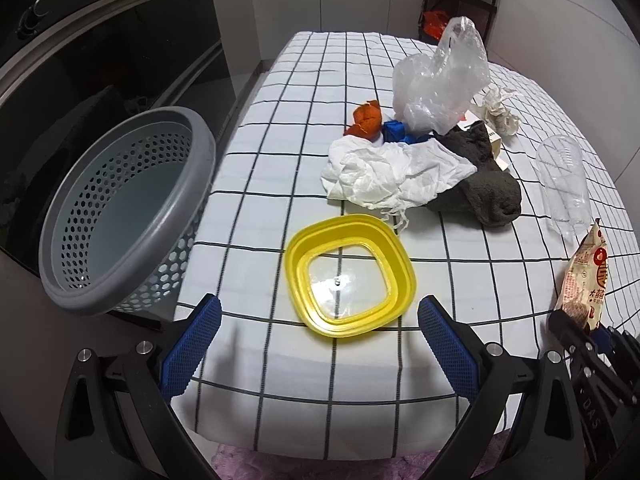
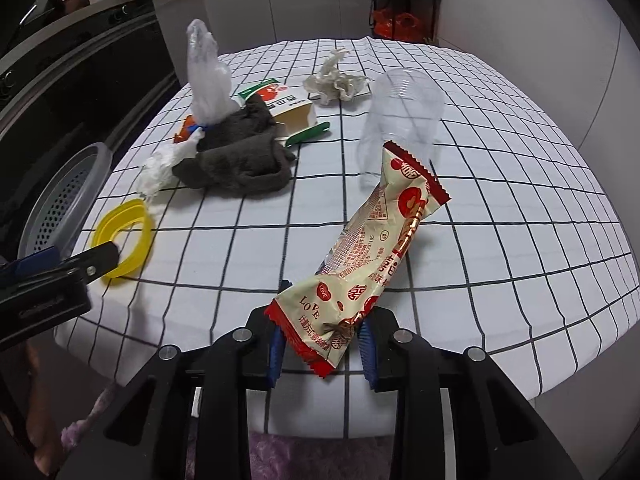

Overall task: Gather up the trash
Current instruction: 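Grasp the yellow plastic lid with the left gripper while the right holds the wrapper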

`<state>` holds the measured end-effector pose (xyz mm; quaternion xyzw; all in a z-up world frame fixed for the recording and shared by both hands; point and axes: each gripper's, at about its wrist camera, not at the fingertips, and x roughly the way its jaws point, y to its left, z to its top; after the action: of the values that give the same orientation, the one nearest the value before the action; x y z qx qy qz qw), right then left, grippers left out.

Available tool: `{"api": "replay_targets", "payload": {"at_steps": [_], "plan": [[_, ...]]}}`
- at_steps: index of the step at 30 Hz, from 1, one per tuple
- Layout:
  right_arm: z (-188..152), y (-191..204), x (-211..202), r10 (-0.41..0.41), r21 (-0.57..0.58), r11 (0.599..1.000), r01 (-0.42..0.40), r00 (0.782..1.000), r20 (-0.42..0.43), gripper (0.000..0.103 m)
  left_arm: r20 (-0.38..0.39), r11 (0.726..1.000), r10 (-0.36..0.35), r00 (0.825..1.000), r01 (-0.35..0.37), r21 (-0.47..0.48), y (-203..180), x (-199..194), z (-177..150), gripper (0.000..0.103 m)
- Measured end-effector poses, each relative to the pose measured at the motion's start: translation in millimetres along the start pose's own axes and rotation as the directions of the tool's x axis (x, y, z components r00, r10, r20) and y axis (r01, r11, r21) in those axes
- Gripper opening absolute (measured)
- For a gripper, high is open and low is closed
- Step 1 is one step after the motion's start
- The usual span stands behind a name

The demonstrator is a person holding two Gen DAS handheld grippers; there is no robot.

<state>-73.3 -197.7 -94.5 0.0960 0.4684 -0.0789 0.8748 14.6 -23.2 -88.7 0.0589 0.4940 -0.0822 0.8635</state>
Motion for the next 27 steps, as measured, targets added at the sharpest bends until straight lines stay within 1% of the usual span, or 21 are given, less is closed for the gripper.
{"api": "replay_targets", "payload": {"at_steps": [4, 10, 12, 16, 18, 20, 22, 27], "plan": [[-0.5, 3.4, -5.8, 0.022, -0.006, 1.000, -0.022, 1.000, 0.012, 0.030, -0.022, 1.000, -0.004, 1.000, 0.004, 0.003, -7.8, 13.0, 3.8, 0.097], [0.5, 7.7, -6.5, 0.040, -0.018, 0.999, -0.040, 0.999, 0.014, 0.030, -0.050, 1.000, -0.001, 0.999, 0.000, -0.018, -8.1, 30.0, 3.8, 0.097], [1.1, 9.3, -4.8, 0.046, -0.022, 0.999, -0.046, 0.999, 0.010, 0.030, -0.053, 1.000, 0.004, 0.999, -0.006, -0.021, -8.4, 33.8, 4.0, 0.097], [0.8, 11.3, -3.3, 0.053, -0.027, 0.998, -0.053, 0.999, 0.006, 0.030, -0.040, 0.999, -0.014, 0.999, 0.013, -0.031, -7.5, 39.5, 7.8, 0.096], [0.4, 10.9, -3.1, 0.057, -0.026, 0.998, -0.057, 0.998, 0.003, 0.030, -0.029, 0.999, -0.016, 0.999, 0.015, -0.029, -8.0, 39.4, 8.7, 0.093], [0.6, 10.5, -2.6, 0.059, -0.025, 0.998, -0.059, 0.998, 0.001, 0.030, -0.008, 1.000, -0.016, 1.000, 0.015, -0.025, -7.3, 36.8, 9.6, 0.079], [1.0, 10.3, -1.9, 0.060, -0.024, 0.998, -0.060, 0.998, 0.000, 0.030, 0.001, 1.000, -0.019, 1.000, 0.019, -0.017, -7.8, 35.5, 12.4, 0.072], [2.4, 10.9, -2.6, 0.060, -0.026, 0.998, -0.060, 0.998, 0.003, 0.030, 0.004, 1.000, -0.025, 1.000, 0.025, -0.011, -7.4, 33.8, 10.9, 0.070]]}}
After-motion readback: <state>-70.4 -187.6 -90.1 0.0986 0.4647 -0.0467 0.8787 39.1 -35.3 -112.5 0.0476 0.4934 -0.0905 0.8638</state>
